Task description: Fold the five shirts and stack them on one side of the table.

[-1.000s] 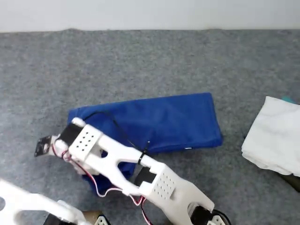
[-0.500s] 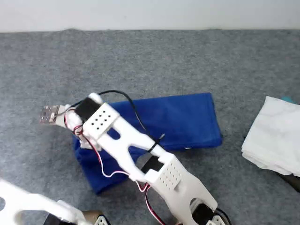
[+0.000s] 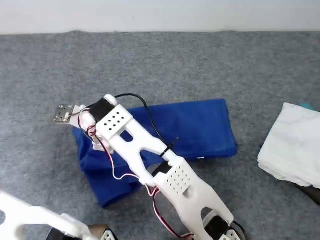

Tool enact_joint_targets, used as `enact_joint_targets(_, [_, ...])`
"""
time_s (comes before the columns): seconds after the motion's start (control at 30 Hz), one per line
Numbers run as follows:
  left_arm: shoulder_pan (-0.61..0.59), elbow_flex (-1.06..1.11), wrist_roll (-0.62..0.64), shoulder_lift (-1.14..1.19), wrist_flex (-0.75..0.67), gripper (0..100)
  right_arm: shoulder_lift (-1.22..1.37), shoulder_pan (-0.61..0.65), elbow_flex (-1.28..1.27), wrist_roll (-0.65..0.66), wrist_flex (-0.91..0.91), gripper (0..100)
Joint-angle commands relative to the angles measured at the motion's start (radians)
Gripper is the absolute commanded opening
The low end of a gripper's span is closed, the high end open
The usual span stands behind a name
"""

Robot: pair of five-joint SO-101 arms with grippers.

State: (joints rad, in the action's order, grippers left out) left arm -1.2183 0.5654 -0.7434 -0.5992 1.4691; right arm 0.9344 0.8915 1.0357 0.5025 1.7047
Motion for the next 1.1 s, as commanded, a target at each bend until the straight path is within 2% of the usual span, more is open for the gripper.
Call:
enact_joint_targets(0.0, [0.003, -0.007, -0.008, -0.032, -0.023, 2, -0.022, -0.039, 0.083, -0.035, -0.008, 24.9])
enact_joint_targets(0.13, [0.003, -0.005, -0.008, -0.032, -0.023, 2, -0.021, -0.053, 0.198, -0.035, 0.076, 24.9])
enact_joint_targets(0.23, [0.003, -0.007, -0.008, -0.032, -0.023, 2, -0.028, -0.081, 0.193, -0.038, 0.094, 23.3])
enact_joint_targets(0.37, [0.003, -0.007, -0.008, -0.032, -0.023, 2, -0.065, -0.124, 0.078, -0.038, 0.094, 16.2])
enact_joint_targets(0.57, [0.003, -0.007, -0.008, -0.032, -0.023, 2, -0.202, -0.119, -0.212, -0.052, 0.094, 17.9])
enact_joint_targets(0.7, [0.003, -0.007, -0.008, -0.031, -0.028, 2, -0.323, -0.071, -0.382, -0.103, 0.093, 16.5])
enact_joint_targets(0.9, [0.008, -0.002, -0.005, -0.026, -0.058, 2, -0.437, 0.088, -0.598, -0.1, 0.091, 17.5])
enact_joint_targets(1.07, [0.025, -0.001, -0.003, -0.031, -0.052, 2, -0.46, 0.214, -0.671, -0.1, 0.09, 28.8])
